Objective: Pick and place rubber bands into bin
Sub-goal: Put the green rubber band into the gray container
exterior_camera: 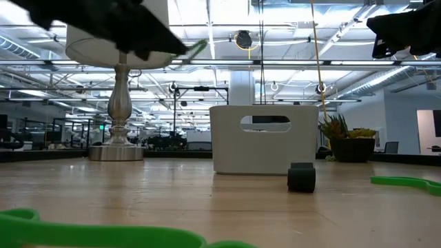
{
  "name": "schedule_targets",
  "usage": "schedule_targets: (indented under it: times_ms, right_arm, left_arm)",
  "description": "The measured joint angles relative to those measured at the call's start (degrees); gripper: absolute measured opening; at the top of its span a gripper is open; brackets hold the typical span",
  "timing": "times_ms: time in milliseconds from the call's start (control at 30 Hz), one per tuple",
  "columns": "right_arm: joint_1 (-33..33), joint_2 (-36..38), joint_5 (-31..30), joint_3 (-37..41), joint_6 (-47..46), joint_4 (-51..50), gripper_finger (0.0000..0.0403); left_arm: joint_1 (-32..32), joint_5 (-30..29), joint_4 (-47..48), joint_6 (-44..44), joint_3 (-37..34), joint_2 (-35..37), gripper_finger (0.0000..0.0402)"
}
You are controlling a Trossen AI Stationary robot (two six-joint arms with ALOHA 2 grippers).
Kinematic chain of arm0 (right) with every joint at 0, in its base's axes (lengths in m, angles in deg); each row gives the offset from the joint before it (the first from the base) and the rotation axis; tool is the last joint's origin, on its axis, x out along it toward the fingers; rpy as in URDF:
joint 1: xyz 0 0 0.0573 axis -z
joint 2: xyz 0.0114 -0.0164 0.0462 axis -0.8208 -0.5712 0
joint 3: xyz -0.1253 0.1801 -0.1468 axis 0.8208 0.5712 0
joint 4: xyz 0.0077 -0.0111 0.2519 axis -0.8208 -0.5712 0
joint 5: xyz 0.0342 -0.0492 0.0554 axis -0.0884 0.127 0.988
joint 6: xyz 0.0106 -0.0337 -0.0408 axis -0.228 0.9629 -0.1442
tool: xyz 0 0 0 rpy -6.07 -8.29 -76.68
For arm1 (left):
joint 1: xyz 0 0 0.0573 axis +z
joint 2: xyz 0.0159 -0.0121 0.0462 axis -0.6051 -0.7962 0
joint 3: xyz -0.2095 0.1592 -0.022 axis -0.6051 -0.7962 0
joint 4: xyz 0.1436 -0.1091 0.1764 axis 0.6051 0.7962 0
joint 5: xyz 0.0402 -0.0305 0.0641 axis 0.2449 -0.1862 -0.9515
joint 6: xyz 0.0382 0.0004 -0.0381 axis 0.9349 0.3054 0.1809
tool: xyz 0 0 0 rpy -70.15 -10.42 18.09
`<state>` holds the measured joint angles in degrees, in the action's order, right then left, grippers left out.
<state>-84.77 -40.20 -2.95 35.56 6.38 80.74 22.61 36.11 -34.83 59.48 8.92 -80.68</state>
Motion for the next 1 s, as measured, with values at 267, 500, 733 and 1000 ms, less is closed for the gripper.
schedule_targets:
  times_ms: [267, 500, 733, 1000]
  right_arm:
    - [0.00, 0.00, 0.02, 0.00, -0.12, 0.54, 0.0000]
    - [0.00, 0.00, 0.04, 0.00, 0.00, 0.48, 0.0000]
    - [0.00, 0.00, 0.11, 0.00, 0.02, 0.36, 0.0000]
    - [0.00, 0.00, 0.09, 0.00, 0.22, 0.38, 0.0000]
  left_arm:
    - [4.89, 9.58, 0.20, 0.00, 12.41, -17.21, 0.0000]
    - [6.73, 13.83, 0.22, 0.15, 19.10, -26.87, 0.0000]
    - [7.95, 15.90, 0.62, -1.16, 20.22, -28.89, 0.0043]
    - [7.91, 18.07, 0.65, -0.13, 20.22, -28.58, 0.0132]
